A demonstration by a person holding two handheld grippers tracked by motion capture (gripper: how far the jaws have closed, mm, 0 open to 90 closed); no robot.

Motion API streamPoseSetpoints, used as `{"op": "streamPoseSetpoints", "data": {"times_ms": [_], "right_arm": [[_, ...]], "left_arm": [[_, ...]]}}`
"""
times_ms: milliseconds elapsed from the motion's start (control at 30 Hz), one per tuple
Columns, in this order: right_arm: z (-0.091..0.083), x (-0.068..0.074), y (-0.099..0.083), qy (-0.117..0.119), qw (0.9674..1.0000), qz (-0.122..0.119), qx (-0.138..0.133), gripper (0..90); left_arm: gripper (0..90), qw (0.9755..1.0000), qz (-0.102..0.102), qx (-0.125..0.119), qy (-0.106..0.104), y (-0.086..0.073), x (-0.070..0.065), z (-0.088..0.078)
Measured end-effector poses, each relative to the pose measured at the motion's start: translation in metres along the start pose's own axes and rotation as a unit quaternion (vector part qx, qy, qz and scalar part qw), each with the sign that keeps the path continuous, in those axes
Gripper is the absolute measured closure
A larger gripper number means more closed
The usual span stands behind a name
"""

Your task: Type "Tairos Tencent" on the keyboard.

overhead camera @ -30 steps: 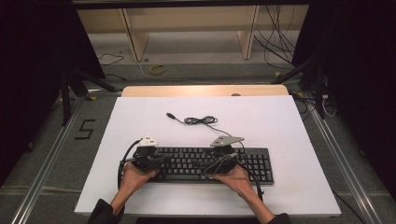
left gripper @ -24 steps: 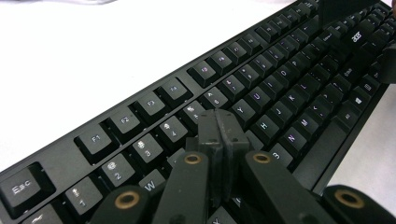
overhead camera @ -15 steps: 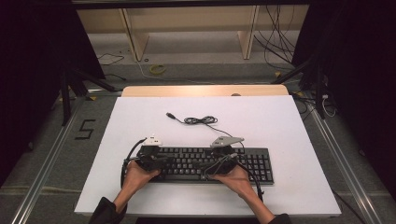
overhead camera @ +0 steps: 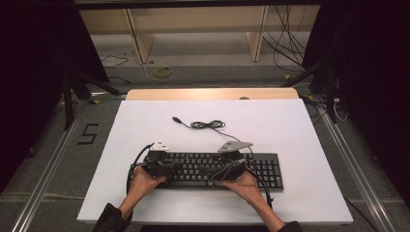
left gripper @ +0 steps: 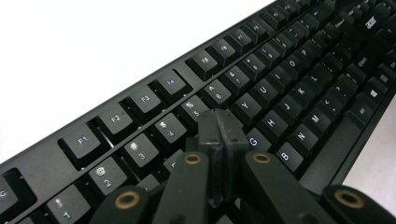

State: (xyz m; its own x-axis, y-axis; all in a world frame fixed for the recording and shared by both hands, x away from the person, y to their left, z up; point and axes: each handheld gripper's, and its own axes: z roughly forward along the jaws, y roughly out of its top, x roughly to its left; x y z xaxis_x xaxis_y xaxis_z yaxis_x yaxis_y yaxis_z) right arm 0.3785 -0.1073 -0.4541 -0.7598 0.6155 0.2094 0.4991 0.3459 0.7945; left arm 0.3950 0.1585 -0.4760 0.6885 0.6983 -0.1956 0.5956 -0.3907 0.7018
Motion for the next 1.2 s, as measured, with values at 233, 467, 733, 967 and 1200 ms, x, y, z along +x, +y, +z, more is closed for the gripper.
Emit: {"op": "streamPoseSetpoints", "data": {"times_ms": [233, 467, 733, 967, 1200], "right_arm": [[0.000, 0.000, 0.000, 0.000, 1.0000, 0.000, 0.000, 33.0], [-0.001, -0.001, 0.000, -0.002, 1.0000, 0.000, -0.004, 33.0], [0.000, -0.002, 0.001, -0.004, 1.0000, 0.001, -0.004, 33.3], [0.001, -0.002, 0.001, -0.006, 1.0000, -0.001, -0.003, 34.0], [0.002, -0.004, 0.001, -0.009, 1.0000, 0.000, 0.001, 35.0]], "left_arm": [[89.2, 1.0000, 0.001, 0.007, 0.005, -0.001, 0.000, 0.003], [84.9, 0.9999, -0.006, -0.015, 0.003, 0.001, -0.001, -0.006], [69.9, 0.9989, -0.023, -0.039, -0.014, 0.002, 0.001, -0.015], [56.4, 0.9978, -0.025, -0.057, -0.020, 0.002, 0.000, -0.020], [41.6, 0.9968, -0.033, -0.069, -0.021, 0.001, 0.002, -0.023]]}}
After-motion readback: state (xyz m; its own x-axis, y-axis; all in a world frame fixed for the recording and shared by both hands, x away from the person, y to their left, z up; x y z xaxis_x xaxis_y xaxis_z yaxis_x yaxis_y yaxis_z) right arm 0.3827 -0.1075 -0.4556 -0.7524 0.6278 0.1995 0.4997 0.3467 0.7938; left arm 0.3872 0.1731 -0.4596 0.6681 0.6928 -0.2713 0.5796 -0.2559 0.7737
